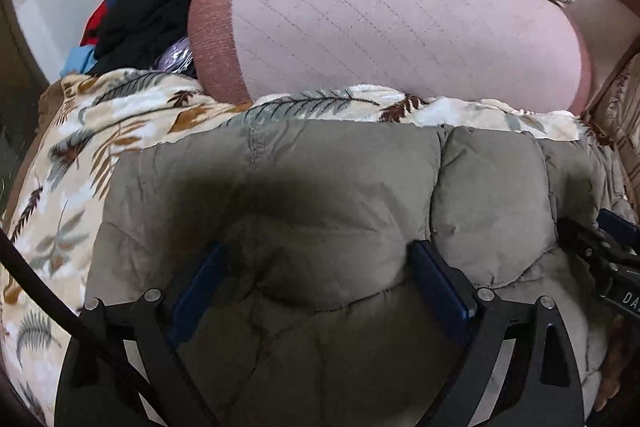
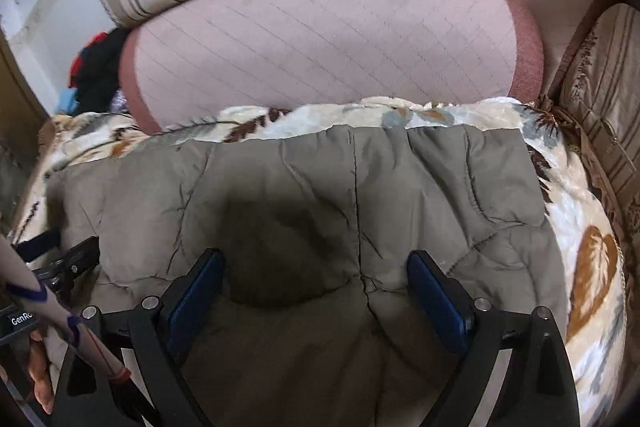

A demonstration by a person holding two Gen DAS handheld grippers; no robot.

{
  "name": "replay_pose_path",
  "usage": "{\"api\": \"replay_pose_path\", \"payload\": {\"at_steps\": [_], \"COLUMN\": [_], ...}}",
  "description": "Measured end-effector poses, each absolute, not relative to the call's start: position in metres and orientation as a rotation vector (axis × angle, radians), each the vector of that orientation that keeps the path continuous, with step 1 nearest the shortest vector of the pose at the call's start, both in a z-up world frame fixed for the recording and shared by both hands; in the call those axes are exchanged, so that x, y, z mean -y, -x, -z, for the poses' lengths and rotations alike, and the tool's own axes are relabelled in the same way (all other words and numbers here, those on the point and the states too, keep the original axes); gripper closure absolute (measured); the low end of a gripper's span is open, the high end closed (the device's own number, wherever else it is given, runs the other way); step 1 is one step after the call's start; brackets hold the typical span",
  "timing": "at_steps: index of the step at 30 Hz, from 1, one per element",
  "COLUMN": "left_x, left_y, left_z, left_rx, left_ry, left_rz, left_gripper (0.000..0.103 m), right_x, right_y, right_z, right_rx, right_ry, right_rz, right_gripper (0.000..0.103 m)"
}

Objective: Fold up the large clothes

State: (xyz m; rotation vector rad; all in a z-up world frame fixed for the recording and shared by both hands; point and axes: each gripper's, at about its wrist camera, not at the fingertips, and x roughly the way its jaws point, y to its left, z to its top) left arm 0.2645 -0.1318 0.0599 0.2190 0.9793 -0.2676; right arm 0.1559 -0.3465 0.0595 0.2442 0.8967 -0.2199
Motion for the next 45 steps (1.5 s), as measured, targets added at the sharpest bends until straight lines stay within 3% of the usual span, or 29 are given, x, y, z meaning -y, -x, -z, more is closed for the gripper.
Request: {"api": "replay_pose_path", "payload": {"at_steps": [7, 14, 17, 22, 27, 33, 39, 45], "left_x": [0.136, 0.136, 0.124, 0.078, 0.020, -0.010, -0.024, -0.075], "left_y": [-0.295, -0.303, -0.294, -0.253, -0.215, -0.223, -0.212, -0.224], "left_z": [-0.039, -0.040, -0.057, -0.090, -0.077, -0.042, -0.073, -0.051], "left_rx": [-0.988, -1.013, -1.034, -0.959, -0.912, -0.981, -0.968, -1.087], "left_ry": [-0.168, -0.135, -0.088, -0.087, -0.142, -0.065, 0.028, 0.245], "left_rz": [0.279, 0.294, 0.324, 0.338, 0.267, 0.228, 0.297, 0.389], "left_gripper": [0.000, 0.000, 0.005, 0.005, 0.005, 0.001, 0.002, 0.002], "right_x": [0.369, 0.374, 0.370, 0.360, 0.363, 0.384, 0.388, 0.444], "right_y": [-0.180, -0.192, -0.191, -0.144, -0.074, -0.055, -0.050, -0.014], "right_z": [-0.037, -0.029, -0.038, -0.077, -0.076, -0.031, -0.054, -0.055], "right_rx": [-0.889, -0.905, -0.927, -0.837, -0.788, -0.831, -0.842, -0.833], "right_ry": [-0.312, -0.345, -0.308, -0.256, -0.260, -0.279, -0.297, -0.476], "right_rz": [0.216, 0.209, 0.236, 0.219, 0.220, 0.312, 0.302, 0.317], "right_gripper": [0.000, 0.000, 0.001, 0.003, 0.003, 0.003, 0.003, 0.002]}}
